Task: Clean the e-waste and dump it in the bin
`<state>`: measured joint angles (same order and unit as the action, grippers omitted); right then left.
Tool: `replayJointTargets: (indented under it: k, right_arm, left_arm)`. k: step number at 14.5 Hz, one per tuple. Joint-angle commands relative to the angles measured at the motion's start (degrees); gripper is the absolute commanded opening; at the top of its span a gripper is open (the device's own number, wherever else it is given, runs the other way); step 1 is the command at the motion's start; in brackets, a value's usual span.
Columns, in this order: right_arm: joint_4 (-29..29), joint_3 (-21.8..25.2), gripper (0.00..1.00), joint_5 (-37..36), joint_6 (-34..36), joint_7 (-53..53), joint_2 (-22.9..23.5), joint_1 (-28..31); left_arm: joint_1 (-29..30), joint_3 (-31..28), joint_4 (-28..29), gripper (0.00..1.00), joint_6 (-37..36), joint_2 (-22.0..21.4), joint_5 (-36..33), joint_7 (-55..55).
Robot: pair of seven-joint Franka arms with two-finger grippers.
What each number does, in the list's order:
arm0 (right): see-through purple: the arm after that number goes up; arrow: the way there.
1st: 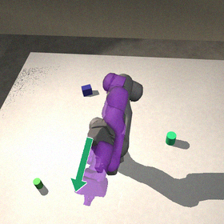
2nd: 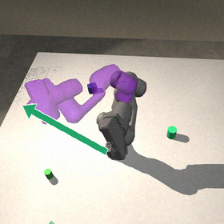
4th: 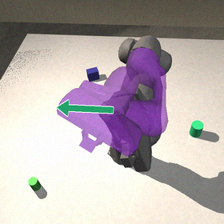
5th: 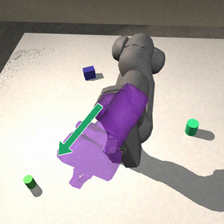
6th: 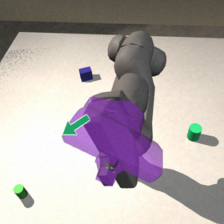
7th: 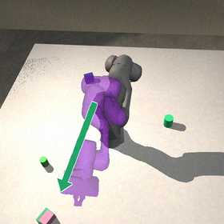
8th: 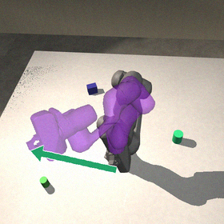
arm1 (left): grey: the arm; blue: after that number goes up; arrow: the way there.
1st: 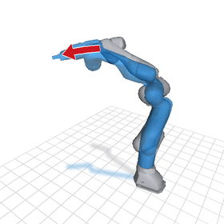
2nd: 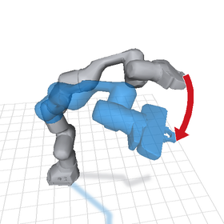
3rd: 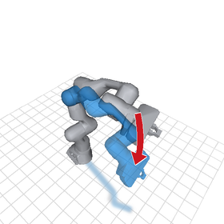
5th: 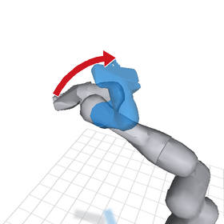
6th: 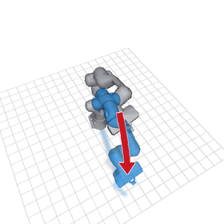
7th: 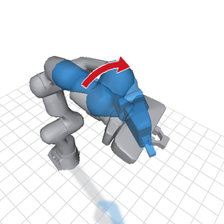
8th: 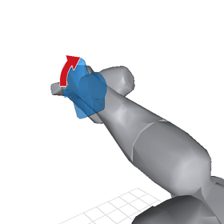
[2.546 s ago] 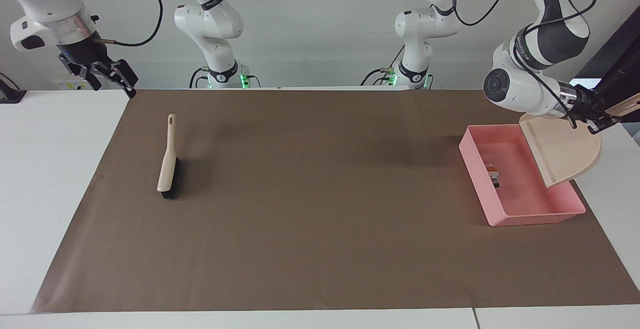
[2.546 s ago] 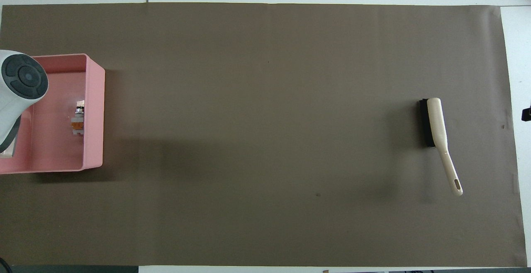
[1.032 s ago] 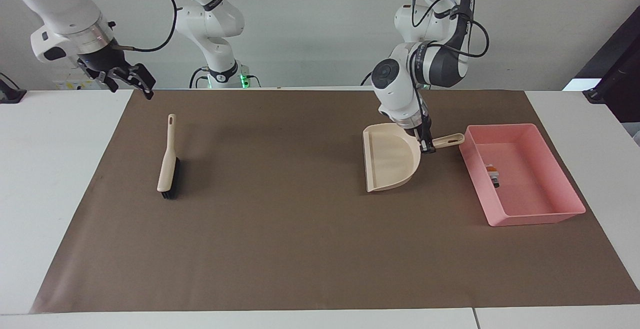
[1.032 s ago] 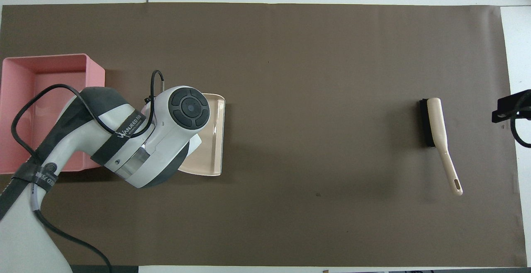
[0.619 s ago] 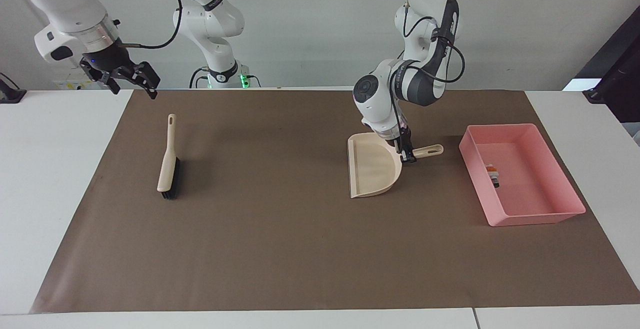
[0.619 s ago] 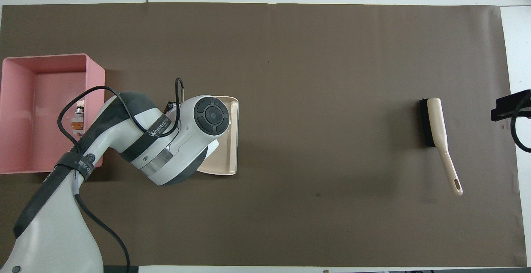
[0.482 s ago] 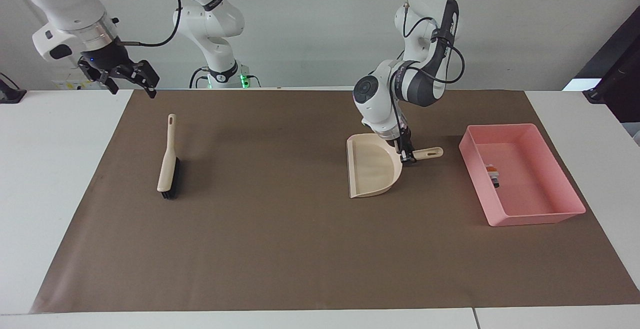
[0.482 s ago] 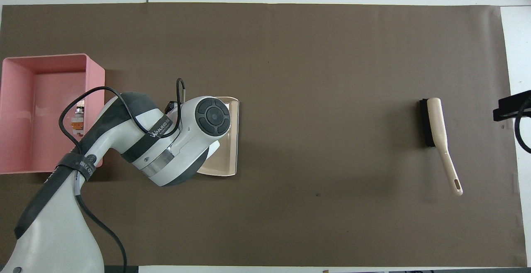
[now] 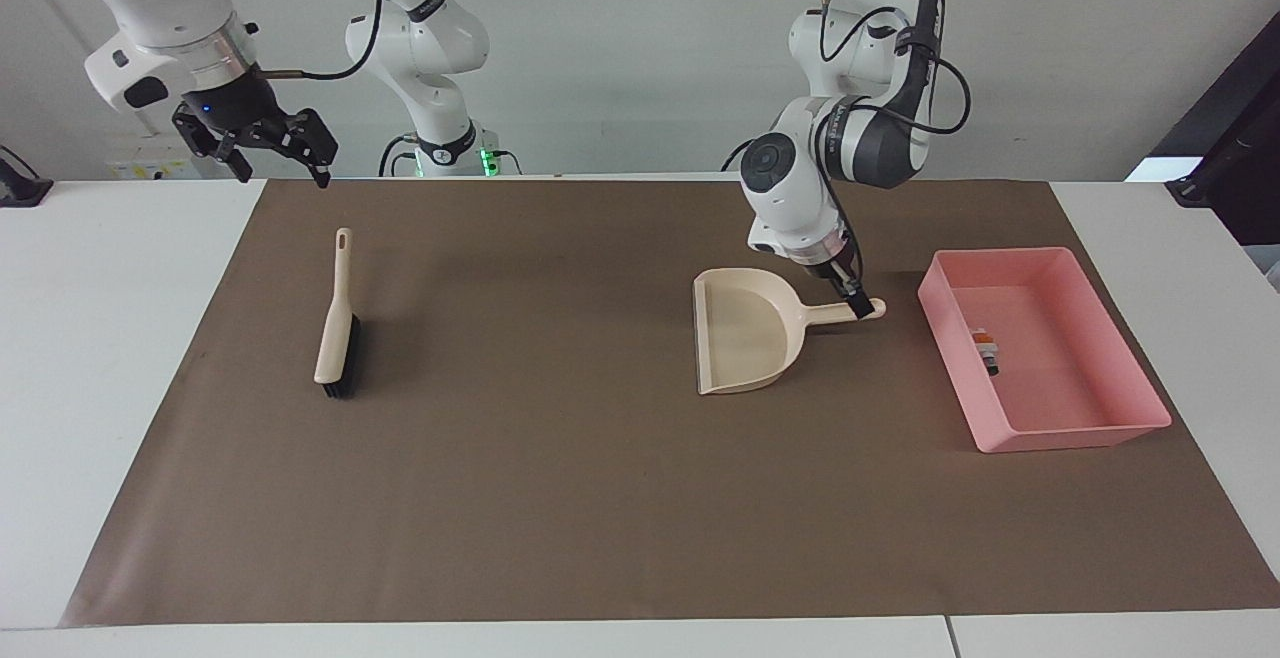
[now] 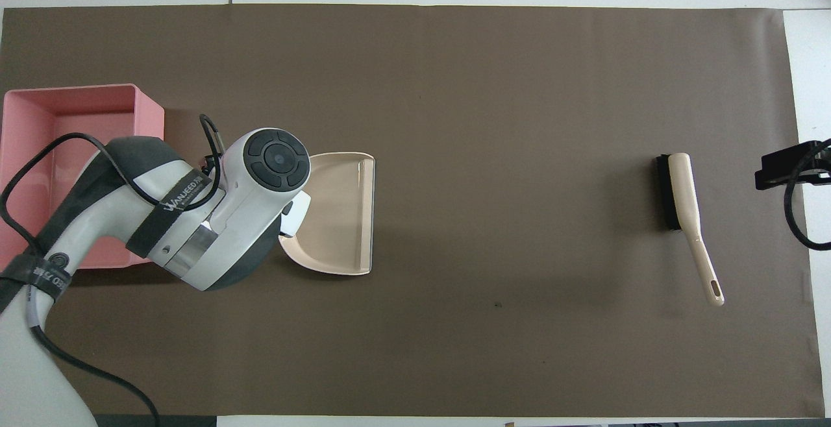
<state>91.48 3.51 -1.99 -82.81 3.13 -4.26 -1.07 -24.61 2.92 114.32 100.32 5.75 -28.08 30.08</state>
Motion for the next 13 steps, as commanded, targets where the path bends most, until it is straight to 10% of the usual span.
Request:
replayJointTargets:
  k: [1,13]
  right_arm:
    - [-1.1,-0.3,0.99,-0.7,0.7,1.1,0.7,0.0]
    - [2.1,-0.4,0.99,0.0,-3.4,5.5,-0.3,-0.2]
  left_arm:
    - [3.9,-0.1,1.1,0.99,-0.8,-2.5,3.9,-6.6]
    - [27.7,-0.3,-9.2,0.99,-4.2,-5.7,25.8,-22.6]
